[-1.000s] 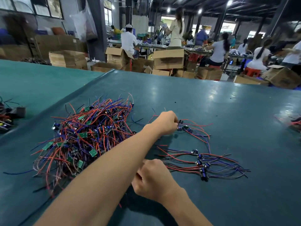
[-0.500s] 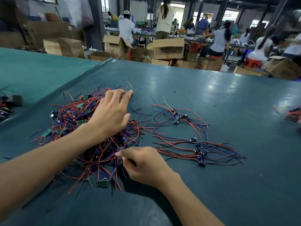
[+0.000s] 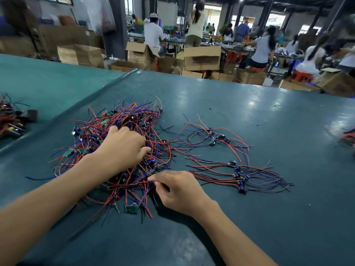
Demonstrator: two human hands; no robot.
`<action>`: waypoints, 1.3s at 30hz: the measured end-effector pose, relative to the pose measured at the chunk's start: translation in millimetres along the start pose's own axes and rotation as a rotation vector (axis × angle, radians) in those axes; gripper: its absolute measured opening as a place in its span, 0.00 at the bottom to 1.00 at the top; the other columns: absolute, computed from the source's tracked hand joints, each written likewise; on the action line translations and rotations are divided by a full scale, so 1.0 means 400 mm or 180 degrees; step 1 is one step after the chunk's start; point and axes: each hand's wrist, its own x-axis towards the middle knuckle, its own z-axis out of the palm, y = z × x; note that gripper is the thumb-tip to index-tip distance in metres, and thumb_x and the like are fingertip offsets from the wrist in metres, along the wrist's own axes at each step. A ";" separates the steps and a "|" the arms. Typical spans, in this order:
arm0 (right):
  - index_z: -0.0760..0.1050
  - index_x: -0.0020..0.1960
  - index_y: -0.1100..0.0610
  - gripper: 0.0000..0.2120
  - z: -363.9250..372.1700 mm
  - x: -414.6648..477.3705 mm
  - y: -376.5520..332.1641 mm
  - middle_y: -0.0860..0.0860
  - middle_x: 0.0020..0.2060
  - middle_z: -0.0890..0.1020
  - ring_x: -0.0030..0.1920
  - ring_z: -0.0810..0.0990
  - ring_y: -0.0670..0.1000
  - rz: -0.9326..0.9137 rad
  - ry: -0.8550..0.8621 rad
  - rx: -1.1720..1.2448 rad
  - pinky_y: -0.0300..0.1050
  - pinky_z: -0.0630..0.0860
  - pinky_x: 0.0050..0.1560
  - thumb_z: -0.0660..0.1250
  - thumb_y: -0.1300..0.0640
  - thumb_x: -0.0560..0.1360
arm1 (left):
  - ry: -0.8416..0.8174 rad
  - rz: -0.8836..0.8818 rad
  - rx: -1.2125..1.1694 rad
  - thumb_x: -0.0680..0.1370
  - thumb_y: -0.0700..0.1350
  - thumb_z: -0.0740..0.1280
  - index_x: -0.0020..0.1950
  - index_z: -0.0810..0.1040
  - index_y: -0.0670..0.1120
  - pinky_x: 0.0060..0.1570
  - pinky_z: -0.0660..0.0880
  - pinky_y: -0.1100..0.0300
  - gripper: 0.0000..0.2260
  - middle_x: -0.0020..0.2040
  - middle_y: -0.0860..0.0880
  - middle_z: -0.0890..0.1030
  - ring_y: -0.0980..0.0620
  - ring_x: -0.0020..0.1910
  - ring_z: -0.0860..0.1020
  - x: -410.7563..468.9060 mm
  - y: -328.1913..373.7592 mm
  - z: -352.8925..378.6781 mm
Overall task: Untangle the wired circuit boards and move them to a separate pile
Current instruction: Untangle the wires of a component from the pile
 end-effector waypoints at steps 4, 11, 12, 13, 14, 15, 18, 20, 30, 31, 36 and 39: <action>0.84 0.54 0.55 0.12 0.002 -0.001 -0.002 0.50 0.44 0.87 0.41 0.84 0.56 -0.0087 0.0069 -0.0087 0.50 0.80 0.37 0.67 0.63 0.75 | 0.0537 0.0412 -0.0183 0.82 0.51 0.60 0.64 0.77 0.48 0.60 0.68 0.48 0.14 0.60 0.48 0.76 0.44 0.62 0.71 0.039 0.067 0.021; 0.85 0.53 0.58 0.11 0.000 -0.006 0.004 0.51 0.43 0.87 0.35 0.82 0.56 -0.0241 0.0161 -0.0033 0.46 0.79 0.33 0.69 0.65 0.74 | -0.0256 0.0428 -0.0642 0.77 0.36 0.59 0.74 0.69 0.43 0.67 0.69 0.45 0.24 0.70 0.44 0.74 0.41 0.69 0.70 0.143 0.120 0.068; 0.85 0.53 0.58 0.10 -0.001 -0.009 0.006 0.52 0.43 0.87 0.36 0.82 0.56 -0.0249 0.0157 -0.0030 0.47 0.79 0.33 0.69 0.65 0.74 | -0.0249 0.0361 -0.0514 0.77 0.36 0.60 0.72 0.71 0.43 0.65 0.71 0.46 0.22 0.68 0.43 0.76 0.40 0.67 0.72 0.145 0.124 0.081; 0.85 0.52 0.58 0.10 0.000 -0.009 0.007 0.52 0.43 0.87 0.36 0.83 0.56 -0.0253 0.0145 -0.0013 0.48 0.79 0.33 0.69 0.65 0.73 | -0.0225 0.0300 -0.0407 0.77 0.37 0.60 0.70 0.73 0.43 0.62 0.71 0.47 0.20 0.66 0.43 0.78 0.40 0.65 0.74 0.144 0.125 0.092; 0.85 0.52 0.58 0.10 0.000 -0.008 0.006 0.52 0.44 0.87 0.37 0.83 0.56 -0.0249 0.0124 0.0006 0.49 0.80 0.34 0.69 0.65 0.73 | -0.0206 0.0249 -0.0384 0.77 0.37 0.61 0.67 0.75 0.43 0.60 0.72 0.48 0.18 0.63 0.43 0.79 0.40 0.63 0.75 0.144 0.123 0.097; 0.85 0.52 0.58 0.10 0.001 -0.006 0.005 0.51 0.44 0.87 0.36 0.83 0.56 -0.0238 0.0104 0.0017 0.49 0.80 0.34 0.68 0.65 0.74 | -0.0214 0.0204 -0.0436 0.77 0.37 0.62 0.64 0.76 0.42 0.58 0.72 0.48 0.16 0.61 0.42 0.80 0.39 0.62 0.75 0.148 0.119 0.099; 0.84 0.54 0.57 0.11 0.000 0.001 -0.002 0.51 0.43 0.87 0.37 0.82 0.55 -0.0158 0.0033 0.0067 0.50 0.80 0.36 0.67 0.64 0.75 | -0.0555 0.0201 -0.0666 0.79 0.39 0.62 0.62 0.77 0.41 0.61 0.73 0.45 0.13 0.60 0.40 0.79 0.37 0.62 0.74 0.173 0.097 0.093; 0.84 0.55 0.57 0.11 -0.003 -0.001 -0.003 0.51 0.43 0.87 0.39 0.83 0.55 -0.0134 -0.0001 0.0104 0.50 0.81 0.38 0.67 0.63 0.75 | -0.0818 0.0253 -0.0681 0.81 0.42 0.61 0.63 0.77 0.41 0.65 0.70 0.42 0.12 0.60 0.39 0.76 0.36 0.64 0.71 0.182 0.089 0.087; 0.85 0.56 0.54 0.14 -0.008 0.004 -0.011 0.49 0.48 0.87 0.46 0.83 0.49 -0.0045 -0.0172 -0.0034 0.39 0.77 0.45 0.66 0.62 0.75 | 0.0329 0.0027 -0.2466 0.83 0.50 0.65 0.60 0.81 0.48 0.57 0.74 0.57 0.10 0.54 0.50 0.84 0.53 0.52 0.80 0.170 0.063 -0.071; 0.85 0.56 0.55 0.13 -0.009 0.003 -0.010 0.49 0.48 0.87 0.47 0.84 0.49 -0.0061 -0.0156 -0.0033 0.40 0.78 0.46 0.66 0.63 0.75 | 0.0365 0.0060 -0.2809 0.82 0.49 0.66 0.60 0.82 0.45 0.49 0.74 0.63 0.11 0.48 0.51 0.84 0.59 0.45 0.79 0.170 0.059 -0.089; 0.85 0.55 0.58 0.12 -0.007 0.001 -0.010 0.51 0.49 0.87 0.47 0.85 0.53 -0.0098 -0.0081 0.0026 0.47 0.81 0.47 0.66 0.65 0.75 | -0.0151 0.0014 -0.4527 0.82 0.48 0.66 0.54 0.83 0.43 0.49 0.72 0.60 0.10 0.49 0.49 0.84 0.58 0.48 0.79 0.151 0.066 -0.153; 0.85 0.55 0.58 0.12 -0.004 0.001 -0.006 0.52 0.50 0.87 0.50 0.85 0.55 -0.0061 -0.0067 0.0041 0.51 0.81 0.48 0.66 0.64 0.76 | -0.0515 0.0013 -0.5361 0.83 0.47 0.65 0.53 0.82 0.44 0.51 0.74 0.59 0.09 0.49 0.48 0.86 0.53 0.50 0.83 0.134 0.082 -0.173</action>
